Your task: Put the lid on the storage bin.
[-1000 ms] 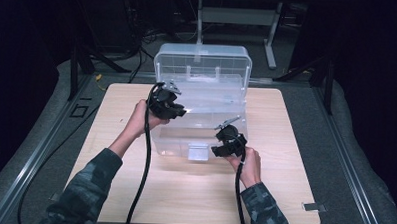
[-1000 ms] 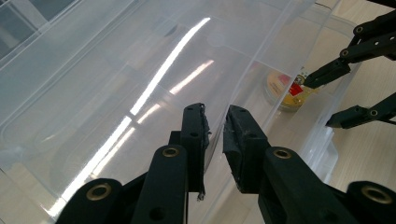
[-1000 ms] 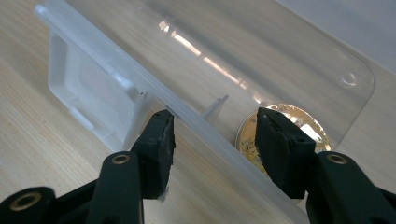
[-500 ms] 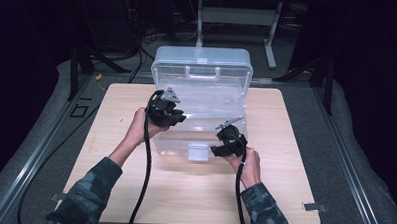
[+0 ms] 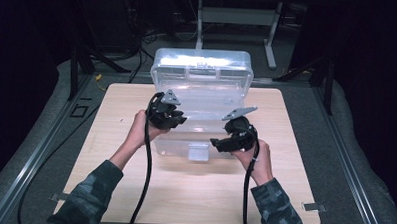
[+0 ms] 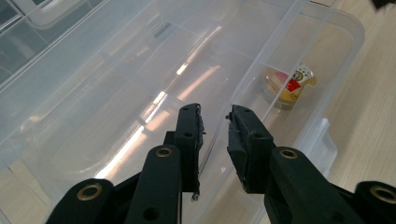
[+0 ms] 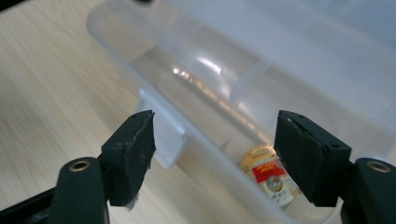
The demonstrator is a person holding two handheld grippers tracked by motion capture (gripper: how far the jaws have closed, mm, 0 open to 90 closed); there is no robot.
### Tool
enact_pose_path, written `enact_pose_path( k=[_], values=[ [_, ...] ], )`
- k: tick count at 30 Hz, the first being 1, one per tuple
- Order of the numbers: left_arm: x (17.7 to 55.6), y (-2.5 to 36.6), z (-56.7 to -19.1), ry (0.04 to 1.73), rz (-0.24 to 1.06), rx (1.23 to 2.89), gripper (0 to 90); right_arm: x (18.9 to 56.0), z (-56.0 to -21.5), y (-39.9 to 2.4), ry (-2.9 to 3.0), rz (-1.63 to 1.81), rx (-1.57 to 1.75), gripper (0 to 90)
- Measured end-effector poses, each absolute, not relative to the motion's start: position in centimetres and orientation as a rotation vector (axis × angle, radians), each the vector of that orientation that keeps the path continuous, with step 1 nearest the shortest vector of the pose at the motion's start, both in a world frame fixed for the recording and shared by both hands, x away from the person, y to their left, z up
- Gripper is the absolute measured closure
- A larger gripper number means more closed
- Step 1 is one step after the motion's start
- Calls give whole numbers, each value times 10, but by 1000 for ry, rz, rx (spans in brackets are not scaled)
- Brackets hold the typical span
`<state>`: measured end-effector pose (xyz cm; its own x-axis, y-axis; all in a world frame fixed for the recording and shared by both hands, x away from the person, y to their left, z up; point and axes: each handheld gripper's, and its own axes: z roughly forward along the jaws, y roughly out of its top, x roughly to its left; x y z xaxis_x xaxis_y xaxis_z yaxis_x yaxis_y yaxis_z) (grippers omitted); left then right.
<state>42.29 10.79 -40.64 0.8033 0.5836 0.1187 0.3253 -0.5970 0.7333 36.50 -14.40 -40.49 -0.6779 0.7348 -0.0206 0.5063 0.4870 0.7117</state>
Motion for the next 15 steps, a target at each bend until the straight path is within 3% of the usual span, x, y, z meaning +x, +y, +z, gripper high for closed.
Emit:
enact_pose_path(
  k=[9,13,15],
  values=[
    [420,108,-408,676,460,2248,715,409,-363,-147,2330,1094,1037,380],
    [418,108,-410,691,451,2244,706,424,-362,-143,2317,1085,1061,533],
    [417,107,-409,690,456,2248,696,430,-364,-142,2315,1094,1075,564]
  ],
)
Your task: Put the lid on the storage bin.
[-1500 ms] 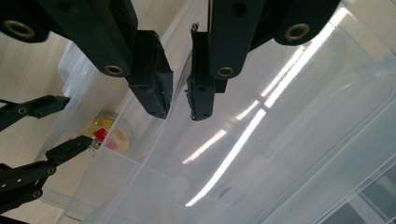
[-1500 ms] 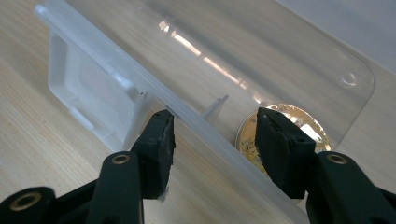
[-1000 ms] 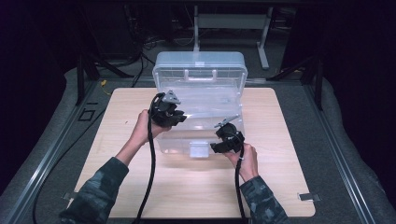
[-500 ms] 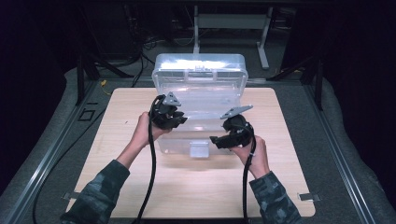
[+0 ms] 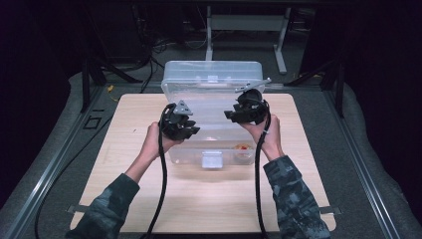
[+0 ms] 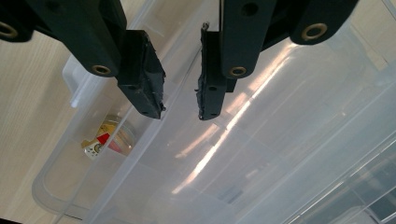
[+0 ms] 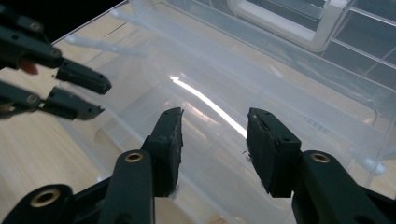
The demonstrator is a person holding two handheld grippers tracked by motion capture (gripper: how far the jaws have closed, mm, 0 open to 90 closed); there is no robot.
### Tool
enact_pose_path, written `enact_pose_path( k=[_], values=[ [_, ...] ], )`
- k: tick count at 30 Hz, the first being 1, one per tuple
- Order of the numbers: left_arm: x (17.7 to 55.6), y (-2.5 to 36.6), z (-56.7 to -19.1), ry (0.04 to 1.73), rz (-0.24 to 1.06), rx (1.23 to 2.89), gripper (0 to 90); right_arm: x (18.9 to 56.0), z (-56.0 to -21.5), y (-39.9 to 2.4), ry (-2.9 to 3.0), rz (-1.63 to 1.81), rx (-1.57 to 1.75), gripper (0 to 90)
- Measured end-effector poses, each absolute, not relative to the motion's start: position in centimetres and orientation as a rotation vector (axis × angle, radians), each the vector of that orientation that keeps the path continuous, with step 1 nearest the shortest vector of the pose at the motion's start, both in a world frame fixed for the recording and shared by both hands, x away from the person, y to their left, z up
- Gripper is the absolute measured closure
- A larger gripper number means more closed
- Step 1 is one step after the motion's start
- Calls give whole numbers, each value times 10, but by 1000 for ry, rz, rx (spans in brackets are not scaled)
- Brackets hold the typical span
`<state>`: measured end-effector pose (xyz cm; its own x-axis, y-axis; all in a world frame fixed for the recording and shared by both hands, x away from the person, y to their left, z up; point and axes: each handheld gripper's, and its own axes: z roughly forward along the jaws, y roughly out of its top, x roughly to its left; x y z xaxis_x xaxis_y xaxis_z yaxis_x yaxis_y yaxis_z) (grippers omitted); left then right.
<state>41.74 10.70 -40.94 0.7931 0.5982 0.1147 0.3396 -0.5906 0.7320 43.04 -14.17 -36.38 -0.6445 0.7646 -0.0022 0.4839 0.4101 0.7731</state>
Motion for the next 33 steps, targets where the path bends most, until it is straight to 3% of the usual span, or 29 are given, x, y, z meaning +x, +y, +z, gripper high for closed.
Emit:
enact_pose_path(
  k=[14,19,27,33],
  values=[
    [410,107,-420,697,409,2259,659,440,-368,-135,2285,1116,1120,667],
    [404,105,-424,708,456,2249,629,435,-372,-131,2288,1081,1119,670],
    [401,111,-422,723,321,2241,398,430,-378,-132,2278,1051,1143,738],
    [388,119,-417,705,317,2234,250,427,-382,-133,2269,1031,1150,768]
  ],
)
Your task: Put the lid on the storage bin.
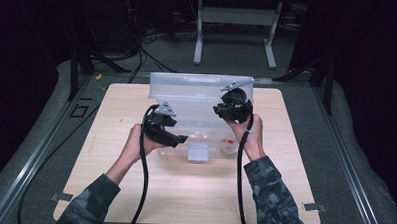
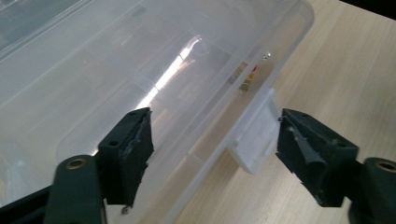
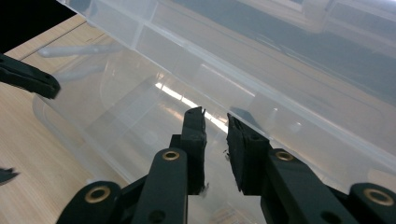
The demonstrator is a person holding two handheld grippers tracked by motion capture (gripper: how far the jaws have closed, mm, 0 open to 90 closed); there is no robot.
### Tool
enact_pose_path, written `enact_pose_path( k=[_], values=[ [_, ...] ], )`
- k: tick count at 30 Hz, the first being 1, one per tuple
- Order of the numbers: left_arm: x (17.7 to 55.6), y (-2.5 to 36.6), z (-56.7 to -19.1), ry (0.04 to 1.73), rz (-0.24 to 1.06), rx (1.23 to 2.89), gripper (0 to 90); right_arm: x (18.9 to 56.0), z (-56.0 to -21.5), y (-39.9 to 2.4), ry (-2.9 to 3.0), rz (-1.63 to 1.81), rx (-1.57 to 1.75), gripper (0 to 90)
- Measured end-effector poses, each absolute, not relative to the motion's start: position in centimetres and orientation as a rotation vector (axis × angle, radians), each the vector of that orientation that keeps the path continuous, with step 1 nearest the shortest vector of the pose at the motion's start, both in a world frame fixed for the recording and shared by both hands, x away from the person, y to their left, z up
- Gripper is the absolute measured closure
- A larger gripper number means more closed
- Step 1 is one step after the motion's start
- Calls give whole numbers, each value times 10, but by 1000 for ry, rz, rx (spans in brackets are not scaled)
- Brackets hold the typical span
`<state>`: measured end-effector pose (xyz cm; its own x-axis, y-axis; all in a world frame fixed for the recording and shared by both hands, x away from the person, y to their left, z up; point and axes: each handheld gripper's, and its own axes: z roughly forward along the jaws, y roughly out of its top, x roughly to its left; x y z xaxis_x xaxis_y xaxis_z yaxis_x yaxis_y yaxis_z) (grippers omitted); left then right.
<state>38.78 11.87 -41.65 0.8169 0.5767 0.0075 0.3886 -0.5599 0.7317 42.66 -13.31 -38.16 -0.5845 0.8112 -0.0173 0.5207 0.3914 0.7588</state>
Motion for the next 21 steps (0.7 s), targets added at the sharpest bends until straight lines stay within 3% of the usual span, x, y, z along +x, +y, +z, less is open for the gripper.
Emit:
enact_pose_path(
  k=[6,21],
  values=[
    [374,129,-411,701,336,2212,158,425,-385,-133,2269,1027,1142,777],
    [339,181,-415,786,414,2190,92,416,-391,-138,2266,1008,1146,790]
  ],
)
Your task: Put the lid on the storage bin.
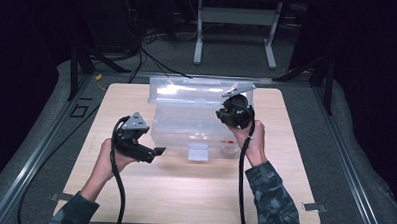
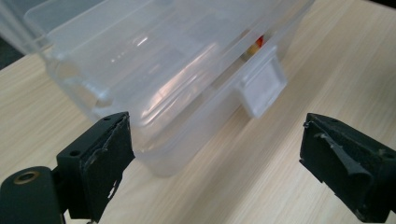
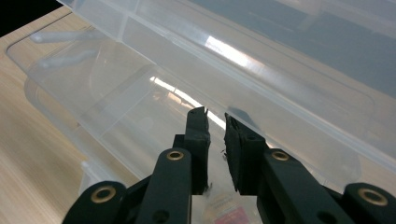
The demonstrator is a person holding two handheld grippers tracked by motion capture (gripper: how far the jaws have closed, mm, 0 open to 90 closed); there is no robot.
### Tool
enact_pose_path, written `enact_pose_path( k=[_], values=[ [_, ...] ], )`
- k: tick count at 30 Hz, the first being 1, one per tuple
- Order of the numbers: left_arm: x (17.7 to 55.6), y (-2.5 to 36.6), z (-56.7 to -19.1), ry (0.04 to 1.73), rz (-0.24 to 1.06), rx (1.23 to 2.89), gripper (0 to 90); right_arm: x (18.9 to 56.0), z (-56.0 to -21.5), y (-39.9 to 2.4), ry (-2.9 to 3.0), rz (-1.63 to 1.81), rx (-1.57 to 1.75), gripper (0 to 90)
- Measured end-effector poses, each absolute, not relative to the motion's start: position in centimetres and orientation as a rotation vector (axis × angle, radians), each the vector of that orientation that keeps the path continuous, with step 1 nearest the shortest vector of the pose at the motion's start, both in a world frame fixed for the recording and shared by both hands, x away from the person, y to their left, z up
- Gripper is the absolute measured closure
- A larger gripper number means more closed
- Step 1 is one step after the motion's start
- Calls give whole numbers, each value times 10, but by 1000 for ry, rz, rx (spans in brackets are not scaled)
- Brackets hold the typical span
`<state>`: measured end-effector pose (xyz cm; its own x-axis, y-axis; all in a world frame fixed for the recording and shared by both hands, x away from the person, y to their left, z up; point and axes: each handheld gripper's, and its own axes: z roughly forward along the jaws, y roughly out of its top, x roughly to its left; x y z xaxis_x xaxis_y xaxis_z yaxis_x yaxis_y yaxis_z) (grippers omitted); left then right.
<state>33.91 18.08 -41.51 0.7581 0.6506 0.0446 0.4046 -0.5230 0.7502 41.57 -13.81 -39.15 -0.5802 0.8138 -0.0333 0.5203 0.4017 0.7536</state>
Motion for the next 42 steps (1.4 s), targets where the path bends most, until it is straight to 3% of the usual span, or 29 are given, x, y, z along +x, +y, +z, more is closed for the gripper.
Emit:
enact_pose_path(
  k=[14,42],
  values=[
    [343,220,-459,960,384,2202,62,392,-397,-154,2238,1027,1181,794],
    [353,247,-498,1119,353,2210,14,367,-417,-169,2220,1067,1213,789]
  ],
)
